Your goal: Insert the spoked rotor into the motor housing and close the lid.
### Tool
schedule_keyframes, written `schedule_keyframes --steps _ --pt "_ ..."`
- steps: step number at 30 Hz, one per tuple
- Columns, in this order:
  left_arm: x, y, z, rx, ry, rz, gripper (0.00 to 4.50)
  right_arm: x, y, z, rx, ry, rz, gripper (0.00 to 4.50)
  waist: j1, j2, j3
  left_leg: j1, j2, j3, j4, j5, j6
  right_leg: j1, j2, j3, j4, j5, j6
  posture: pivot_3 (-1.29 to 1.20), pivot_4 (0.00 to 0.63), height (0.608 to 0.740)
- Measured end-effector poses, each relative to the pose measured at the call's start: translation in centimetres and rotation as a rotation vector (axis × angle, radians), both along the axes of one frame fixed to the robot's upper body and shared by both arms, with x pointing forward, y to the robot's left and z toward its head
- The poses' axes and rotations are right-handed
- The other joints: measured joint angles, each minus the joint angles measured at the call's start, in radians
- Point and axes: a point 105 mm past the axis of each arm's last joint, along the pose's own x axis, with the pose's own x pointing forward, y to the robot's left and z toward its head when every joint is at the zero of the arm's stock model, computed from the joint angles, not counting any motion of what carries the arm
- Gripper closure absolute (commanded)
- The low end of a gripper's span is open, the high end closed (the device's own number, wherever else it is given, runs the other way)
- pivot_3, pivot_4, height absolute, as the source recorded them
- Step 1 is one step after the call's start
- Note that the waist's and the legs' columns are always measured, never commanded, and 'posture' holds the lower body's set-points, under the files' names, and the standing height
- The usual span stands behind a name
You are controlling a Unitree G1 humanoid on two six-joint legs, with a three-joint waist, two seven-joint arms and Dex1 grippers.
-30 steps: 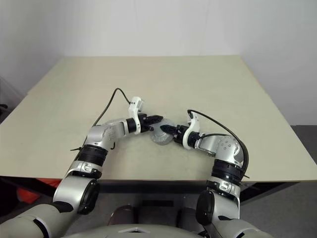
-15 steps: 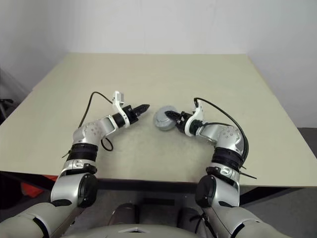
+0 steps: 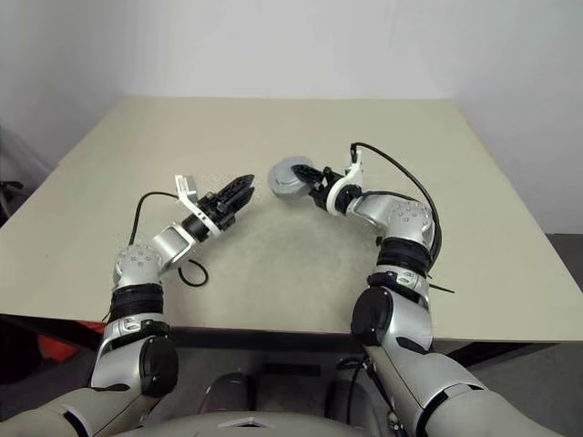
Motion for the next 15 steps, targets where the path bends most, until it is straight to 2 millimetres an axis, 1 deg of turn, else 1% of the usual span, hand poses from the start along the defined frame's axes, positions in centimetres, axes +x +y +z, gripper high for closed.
schedule_keyframes --steps 1,2,6,9,12,15 --pt "-0.2 -0.3 0.1 -0.019 0.004 -0.020 0.14 0.0 0.1 0.2 0.001 -0.007 0.006 2.40 0.000 0.000 0.000 0.000 0.000 0.000 0.000 0.000 0.000 0.000 0.000 0.000 0.000 0.000 0.000 0.00 0.000 0.740" --pt "-0.3 -0.6 0.2 -0.035 0.010 -0.038 0.06 0.0 0.3 0.4 0.006 -0.012 0.013 2.40 0.000 0.000 0.000 -0.001 0.000 0.000 0.001 0.000 0.000 0.000 0.000 0.000 0.000 0.001 0.001 0.00 0.000 0.740" --pt "-0.5 -1.1 0.3 -0.097 0.042 -0.071 0.06 -0.6 1.0 1.0 0.027 -0.010 0.050 2.40 0.000 0.000 0.000 -0.002 0.001 0.000 0.002 0.000 0.000 -0.001 0.000 -0.001 0.000 0.002 0.003 0.00 0.000 0.740" --pt "-0.3 -1.3 0.3 -0.131 0.060 -0.077 0.06 -1.2 1.6 2.1 0.043 -0.040 0.085 2.40 -0.001 -0.001 0.000 -0.002 0.001 0.000 0.003 0.000 0.000 -0.001 0.000 -0.001 0.001 0.002 0.004 0.00 0.000 0.740" --pt "-0.1 -1.5 0.6 -0.162 0.059 -0.080 0.06 -1.5 1.7 3.0 0.047 -0.068 0.099 2.40 0.000 -0.001 0.000 -0.003 0.001 -0.001 0.004 0.000 0.000 -0.001 0.000 -0.001 0.001 0.003 0.005 0.00 0.000 0.740" --pt "0.2 -1.6 0.7 -0.185 0.060 -0.077 0.06 -1.7 1.9 3.1 0.041 -0.067 0.105 2.40 0.001 -0.001 0.000 -0.004 0.001 -0.001 0.005 0.000 0.000 -0.001 0.000 -0.001 0.001 0.003 0.006 0.00 0.000 0.740"
